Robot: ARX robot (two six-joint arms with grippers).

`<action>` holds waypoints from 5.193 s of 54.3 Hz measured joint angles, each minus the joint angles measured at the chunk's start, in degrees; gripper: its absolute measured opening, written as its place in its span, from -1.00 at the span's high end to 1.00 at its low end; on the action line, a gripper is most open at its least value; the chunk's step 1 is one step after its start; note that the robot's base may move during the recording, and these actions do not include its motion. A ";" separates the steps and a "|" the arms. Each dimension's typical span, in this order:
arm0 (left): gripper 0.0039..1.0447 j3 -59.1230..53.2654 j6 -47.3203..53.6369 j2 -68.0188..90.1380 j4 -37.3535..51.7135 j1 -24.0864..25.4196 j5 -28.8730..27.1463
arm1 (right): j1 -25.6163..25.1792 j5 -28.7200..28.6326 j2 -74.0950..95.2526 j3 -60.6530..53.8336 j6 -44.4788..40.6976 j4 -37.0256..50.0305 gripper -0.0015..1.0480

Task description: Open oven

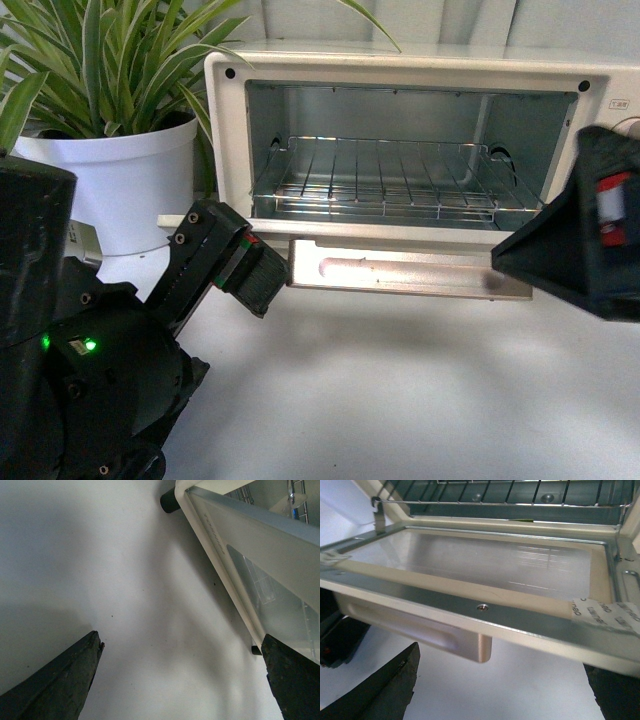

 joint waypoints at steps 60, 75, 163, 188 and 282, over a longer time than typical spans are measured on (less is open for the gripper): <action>-0.88 -7.98 2.14 -6.84 -0.81 0.44 -0.76 | -5.57 -4.02 -8.15 -5.75 0.26 -1.14 -0.82; -0.88 -7.69 5.55 -7.54 -3.37 0.11 -1.99 | -5.84 -4.33 -8.20 -6.47 0.31 -1.07 -0.82; -0.88 -8.44 38.05 -8.50 -10.95 -5.86 -19.21 | -6.84 -5.07 -8.52 -7.58 0.31 -0.77 -0.82; -0.88 -19.37 50.90 -45.88 -18.69 -2.99 -19.41 | -12.70 -4.90 -25.55 -14.64 -7.04 -0.83 -0.82; 0.93 -28.92 63.95 -93.42 -42.38 29.70 12.35 | -17.70 9.75 -67.54 -39.65 -12.24 4.76 0.98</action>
